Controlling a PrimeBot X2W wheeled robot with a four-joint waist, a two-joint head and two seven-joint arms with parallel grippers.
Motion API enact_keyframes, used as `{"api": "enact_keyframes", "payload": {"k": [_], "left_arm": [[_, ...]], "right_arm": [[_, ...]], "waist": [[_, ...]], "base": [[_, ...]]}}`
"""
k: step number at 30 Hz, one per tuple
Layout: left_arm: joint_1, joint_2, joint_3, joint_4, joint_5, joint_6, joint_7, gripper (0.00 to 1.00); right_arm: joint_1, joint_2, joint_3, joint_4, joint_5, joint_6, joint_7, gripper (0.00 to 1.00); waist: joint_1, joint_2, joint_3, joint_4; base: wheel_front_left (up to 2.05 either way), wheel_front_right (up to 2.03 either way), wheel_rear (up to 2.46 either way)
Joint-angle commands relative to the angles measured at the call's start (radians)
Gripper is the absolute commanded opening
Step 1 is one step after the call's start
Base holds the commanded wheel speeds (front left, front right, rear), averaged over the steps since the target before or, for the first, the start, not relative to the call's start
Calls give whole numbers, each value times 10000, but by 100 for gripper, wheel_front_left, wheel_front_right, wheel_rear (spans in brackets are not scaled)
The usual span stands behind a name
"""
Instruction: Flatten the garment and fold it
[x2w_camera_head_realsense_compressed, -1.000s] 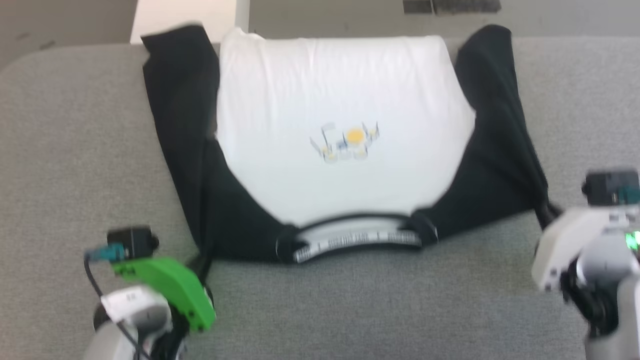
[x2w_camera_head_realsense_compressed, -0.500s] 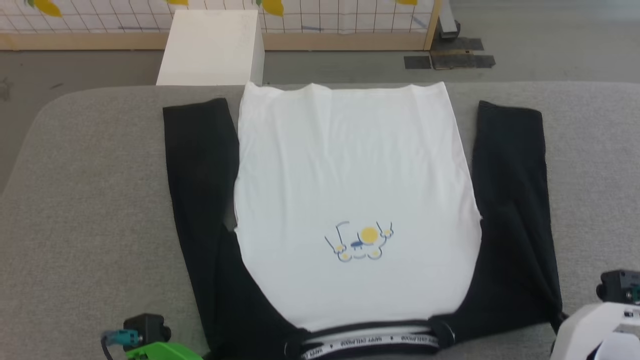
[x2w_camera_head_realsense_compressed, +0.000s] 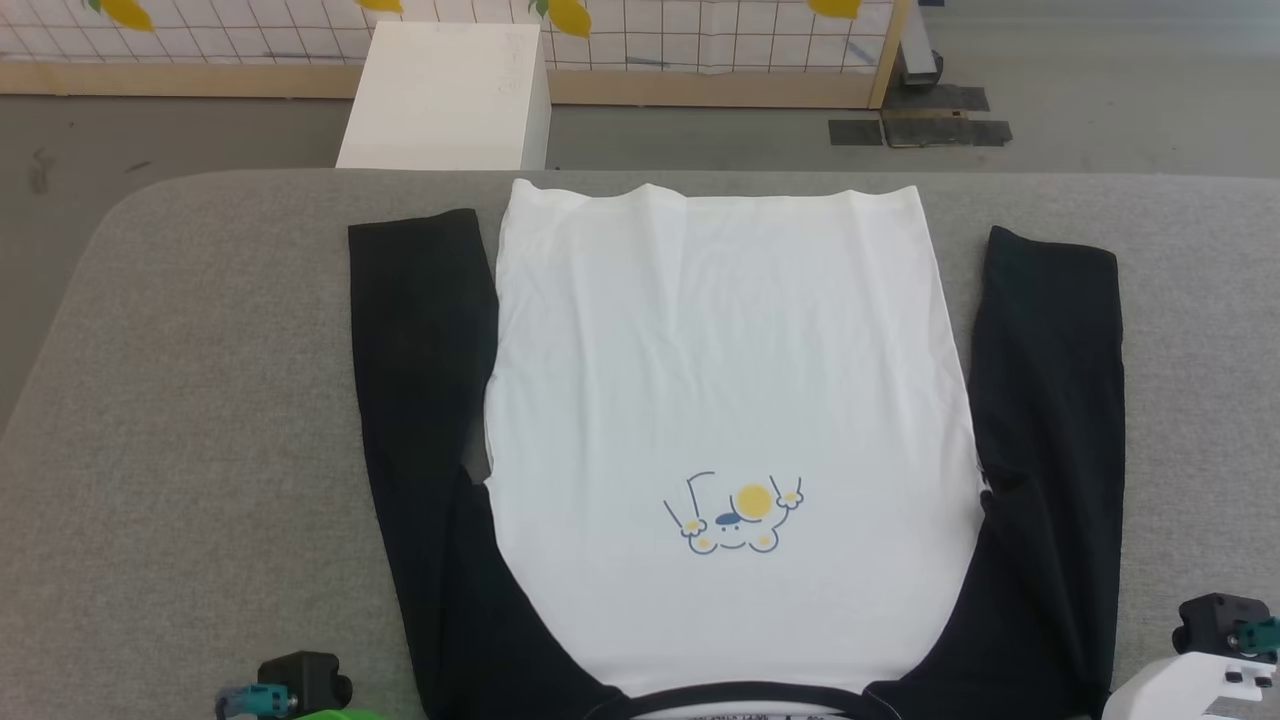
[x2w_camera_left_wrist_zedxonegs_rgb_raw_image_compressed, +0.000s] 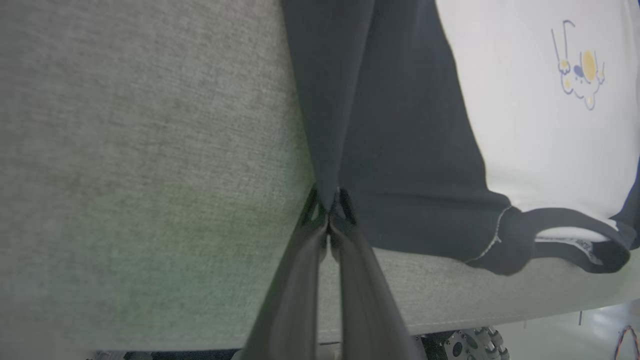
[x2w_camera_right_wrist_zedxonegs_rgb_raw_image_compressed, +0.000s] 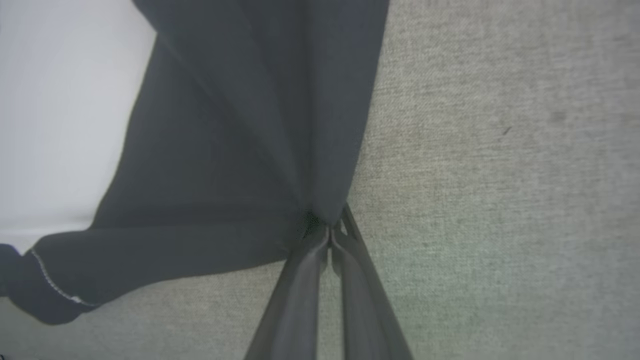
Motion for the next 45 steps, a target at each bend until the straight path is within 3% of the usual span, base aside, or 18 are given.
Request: {"api": "enact_keyframes", "payload": {"k": [1,3,4,5,6,16,23,28,35,45], "left_arm": [[-102,50,12,182,161,-20,-60,0],[-226,-67,-72,282,142,-130,-179,0],[-272,-160,-91,331,94,-169,-247,30],[-304,-219,-109,364,67,-202,-298,60],[-331,-273,-155,400,41,-260,-334,100],[-295,-499,225,-327,-306,-469,-1044,100],[-524,-257,797,-1423,190,-637,-2331,100],[-1207,-99,1223,-1373,805,-657,-3448,100],[-3676,419,1366,-25,1505,-906,-4040,100],[-8426,2022,1264,2446,2084,-1584,-2829,100]], "right_arm": [[45,-82,56,237,41,-23,-58,0],[43,-82,268,498,89,-23,-114,0],[38,-82,361,612,159,-23,-151,0],[41,-82,443,656,185,-23,-179,20],[58,-82,522,665,212,-23,-198,100],[212,-82,403,-401,494,-23,-1456,100],[281,-82,637,-1585,51,-23,-3278,100],[29,-82,883,-1717,-138,-23,-4480,100],[-620,-82,1204,-1618,-246,-23,-5268,100],[-2206,-82,1736,-1790,-230,-23,-5955,100]], "waist": [[1,74,40,-1],[1,74,52,-8],[1,74,67,-16],[1,74,74,-21],[1,74,78,-25],[1,74,-23,-10],[1,74,-47,-181],[1,74,71,-369],[1,74,800,-549],[1,74,2767,-1269]], "base": [[0,0,0],[0,0,0],[0,0,0],[0,0,0],[0,0,0],[0,0,0],[0,0,0],[0,0,0],[0,0,0],[0,0,0]]}}
